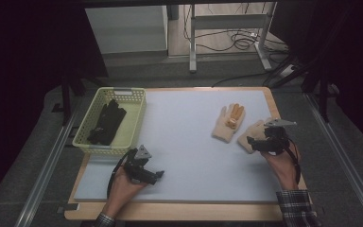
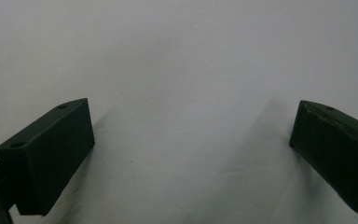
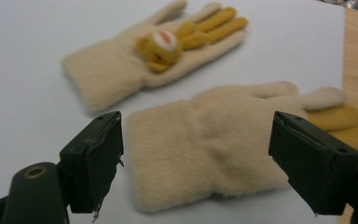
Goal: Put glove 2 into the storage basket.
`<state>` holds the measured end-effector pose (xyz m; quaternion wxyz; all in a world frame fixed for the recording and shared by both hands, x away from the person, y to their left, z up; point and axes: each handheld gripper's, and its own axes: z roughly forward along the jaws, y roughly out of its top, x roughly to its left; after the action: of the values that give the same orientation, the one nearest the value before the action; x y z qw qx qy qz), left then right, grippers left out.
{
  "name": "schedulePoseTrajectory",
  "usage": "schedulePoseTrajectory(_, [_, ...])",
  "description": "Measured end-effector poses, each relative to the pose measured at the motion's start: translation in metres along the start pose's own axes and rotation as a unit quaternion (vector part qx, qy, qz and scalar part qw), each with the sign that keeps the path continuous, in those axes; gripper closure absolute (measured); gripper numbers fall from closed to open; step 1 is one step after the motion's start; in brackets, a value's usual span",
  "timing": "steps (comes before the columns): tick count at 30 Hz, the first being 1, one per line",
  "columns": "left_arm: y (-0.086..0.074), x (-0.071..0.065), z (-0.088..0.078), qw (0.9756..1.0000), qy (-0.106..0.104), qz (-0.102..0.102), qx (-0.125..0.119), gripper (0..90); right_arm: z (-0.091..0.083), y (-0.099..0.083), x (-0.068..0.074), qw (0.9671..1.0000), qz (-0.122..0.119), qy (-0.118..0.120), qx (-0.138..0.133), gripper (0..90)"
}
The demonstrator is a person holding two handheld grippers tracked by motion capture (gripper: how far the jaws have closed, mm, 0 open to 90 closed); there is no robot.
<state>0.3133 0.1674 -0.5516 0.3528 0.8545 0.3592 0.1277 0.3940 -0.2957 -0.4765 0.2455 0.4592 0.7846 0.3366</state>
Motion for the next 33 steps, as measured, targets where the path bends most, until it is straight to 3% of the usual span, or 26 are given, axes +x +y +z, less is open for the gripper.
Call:
schedulePoseTrajectory(9, [0.0, 0.0, 0.0, 1.0, 0.0, 0.0, 0.0, 0.0, 0.029, 0.001, -0.027, 0.997, 0.064, -0.034, 0.024, 17.0])
schedulePoseTrajectory(18, [0.0, 0.0, 0.0, 1.0, 0.0, 0.0, 0.0, 0.0, 0.06, 0.001, -0.027, 0.9928, 0.07, -0.08, 0.055, 16.8])
schedulePoseTrajectory(21, [0.0, 0.0, 0.0, 1.0, 0.0, 0.0, 0.0, 0.0, 0.063, -0.002, -0.026, 0.9926, 0.067, -0.089, 0.049, 29.7])
schedulePoseTrajectory(26, [0.0, 0.0, 0.0, 1.0, 0.0, 0.0, -0.001, 0.0, 0.059, -0.001, -0.019, 0.9935, 0.041, -0.095, 0.048, 54.1])
schedulePoseTrajectory(30, [0.0, 0.0, 0.0, 1.0, 0.0, 0.0, -0.001, 0.0, 0.057, -0.001, -0.016, 0.9936, 0.032, -0.098, 0.046, 59.0])
schedulePoseTrajectory(33, [0.0, 0.0, 0.0, 1.0, 0.0, 0.0, 0.0, 0.0, 0.052, -0.003, -0.015, 0.9949, 0.033, -0.091, 0.028, 62.6])
